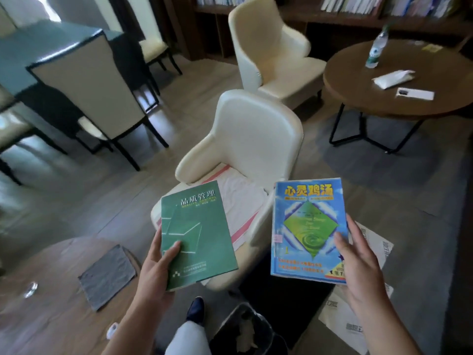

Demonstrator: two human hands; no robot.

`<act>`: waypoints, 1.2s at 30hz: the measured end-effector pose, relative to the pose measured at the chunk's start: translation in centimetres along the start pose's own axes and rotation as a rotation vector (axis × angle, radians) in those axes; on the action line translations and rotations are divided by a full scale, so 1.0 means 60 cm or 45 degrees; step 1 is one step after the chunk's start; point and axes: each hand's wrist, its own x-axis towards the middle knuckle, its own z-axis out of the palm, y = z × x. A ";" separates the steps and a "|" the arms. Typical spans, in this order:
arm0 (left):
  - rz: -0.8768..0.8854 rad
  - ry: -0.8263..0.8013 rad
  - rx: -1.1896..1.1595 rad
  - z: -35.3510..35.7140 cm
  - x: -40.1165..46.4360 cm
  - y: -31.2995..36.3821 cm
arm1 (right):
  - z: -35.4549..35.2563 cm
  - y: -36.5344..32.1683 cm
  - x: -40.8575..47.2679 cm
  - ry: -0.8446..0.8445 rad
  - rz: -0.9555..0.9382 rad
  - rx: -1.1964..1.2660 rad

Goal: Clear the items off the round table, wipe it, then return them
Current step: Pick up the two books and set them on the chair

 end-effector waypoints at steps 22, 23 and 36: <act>-0.293 -0.294 0.723 -0.033 0.531 -0.003 | 0.262 0.215 0.219 0.502 0.205 -0.237; -0.265 -0.340 0.761 -0.024 0.546 0.000 | 0.271 0.210 0.222 0.495 0.194 -0.264; -0.217 -0.345 1.276 -0.090 0.984 -0.082 | 0.481 0.527 0.490 0.153 0.509 -0.735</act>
